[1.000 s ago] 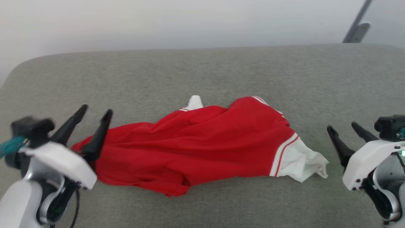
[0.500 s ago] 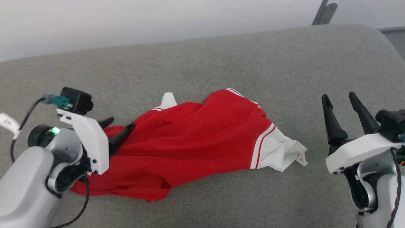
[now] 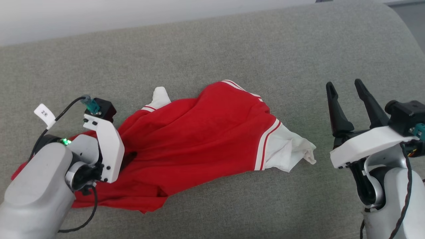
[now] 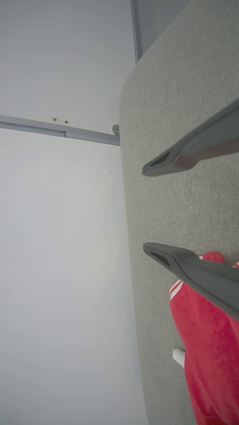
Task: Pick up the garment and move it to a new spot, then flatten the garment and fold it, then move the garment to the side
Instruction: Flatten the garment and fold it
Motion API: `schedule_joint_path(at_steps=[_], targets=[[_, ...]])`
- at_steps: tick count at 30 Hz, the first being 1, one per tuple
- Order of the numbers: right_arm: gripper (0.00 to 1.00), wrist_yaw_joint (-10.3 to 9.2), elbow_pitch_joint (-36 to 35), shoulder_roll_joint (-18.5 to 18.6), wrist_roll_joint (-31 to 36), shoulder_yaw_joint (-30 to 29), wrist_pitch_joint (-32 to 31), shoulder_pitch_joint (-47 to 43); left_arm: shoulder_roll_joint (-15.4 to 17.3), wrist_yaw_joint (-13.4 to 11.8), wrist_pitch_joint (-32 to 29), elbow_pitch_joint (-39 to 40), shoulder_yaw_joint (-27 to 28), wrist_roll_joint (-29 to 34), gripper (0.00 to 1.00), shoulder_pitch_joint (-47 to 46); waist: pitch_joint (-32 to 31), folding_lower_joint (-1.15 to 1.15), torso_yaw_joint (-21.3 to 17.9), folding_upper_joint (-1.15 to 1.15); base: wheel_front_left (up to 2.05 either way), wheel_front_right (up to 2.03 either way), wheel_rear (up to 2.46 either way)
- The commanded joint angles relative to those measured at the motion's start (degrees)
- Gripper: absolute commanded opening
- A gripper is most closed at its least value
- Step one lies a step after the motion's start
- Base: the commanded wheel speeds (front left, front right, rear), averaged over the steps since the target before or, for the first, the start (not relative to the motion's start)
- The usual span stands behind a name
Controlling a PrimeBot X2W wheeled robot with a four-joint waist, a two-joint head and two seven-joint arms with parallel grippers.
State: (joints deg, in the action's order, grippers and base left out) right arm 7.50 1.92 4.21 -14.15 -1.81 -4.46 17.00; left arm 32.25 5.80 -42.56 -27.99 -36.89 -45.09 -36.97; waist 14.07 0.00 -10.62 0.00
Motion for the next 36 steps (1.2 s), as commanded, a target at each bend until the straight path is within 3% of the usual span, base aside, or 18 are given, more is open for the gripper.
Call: schedule_joint_path(at_steps=[1, 3, 4, 6, 9, 16, 24, 32, 33, 34, 36], targets=[[1.00, -0.02, 0.00, -0.13, -0.42, 0.25, 0.38, 0.49, -0.95, 0.10, 0.09, -1.77, -1.04, 0.58, 1.00, 0.82, 0.67, 0.00, -0.28, 0.00, 0.00, 0.00, 0.00], [1.00, -0.02, 0.32, -0.25, -0.41, 0.42, 0.72, 0.99, -1.83, 0.43, 0.99, -4.29, -2.16, 1.24, 1.00, 0.49, 1.21, 0.00, -0.29, 0.00, 0.00, 0.00, 0.00], [1.00, -0.02, 0.51, -0.26, -0.49, 0.45, 0.91, 1.22, -2.32, 0.54, 0.98, -5.65, -2.52, 0.90, 0.48, 0.43, 1.41, 0.00, -0.28, 0.00, 0.00, 0.00, 0.00], [1.00, -0.02, 0.92, -0.28, -0.61, 0.38, 1.15, 1.44, -2.89, 0.76, 0.91, -7.58, -3.06, 0.28, 0.00, -0.11, 1.67, 0.00, -0.14, 0.00, 0.00, 0.00, 0.00], [1.00, -0.02, 1.33, -0.03, -0.49, 0.06, 1.39, 1.86, -3.28, 1.22, -0.42, -8.33, -3.46, -1.25, 0.00, -1.11, 1.65, 0.00, 0.32, 0.00, 0.00, 0.00, 0.00], [1.00, -0.02, 1.09, 0.51, -0.62, -1.52, 1.37, 1.35, -0.33, 1.31, -4.28, -3.27, -3.10, -4.40, 0.00, -0.27, 0.93, 0.00, 1.84, 0.00, 0.00, 0.00, 0.00], [1.00, -0.02, -0.54, 0.48, -0.17, -3.12, 0.48, -0.36, 5.01, -4.92, -11.36, 12.06, -3.06, -8.24, 0.00, 9.57, 0.48, 0.00, 3.38, 0.00, 0.00, 0.00, 0.00], [1.00, -0.01, -1.46, 0.06, -0.09, -3.97, -0.35, -1.65, 7.43, -11.24, -12.34, 22.78, -2.86, -10.49, 0.00, 18.56, 0.41, 0.00, 4.23, 0.00, 0.00, 0.00, 0.00], [1.00, -0.02, -1.54, -0.02, -0.10, -3.95, -0.39, -1.73, 7.18, -11.58, -11.20, 23.24, -2.32, -10.42, 0.37, 18.78, 0.38, 0.00, 4.26, 0.00, 0.00, 0.00, 0.00], [1.00, -0.02, -1.56, -0.03, -0.12, -3.85, -0.36, -1.79, 6.97, -11.87, -10.28, 23.43, -1.80, -10.46, 0.99, 18.74, 0.32, 0.00, 4.23, 0.00, 0.00, 0.00, 0.00], [1.00, -0.02, -1.58, -0.08, -0.14, -3.71, -0.43, -1.82, 6.97, -12.26, -9.94, 23.47, -1.30, -10.71, 1.00, 18.54, 0.24, 0.00, 4.18, 0.00, 0.00, 0.00, 0.00]])
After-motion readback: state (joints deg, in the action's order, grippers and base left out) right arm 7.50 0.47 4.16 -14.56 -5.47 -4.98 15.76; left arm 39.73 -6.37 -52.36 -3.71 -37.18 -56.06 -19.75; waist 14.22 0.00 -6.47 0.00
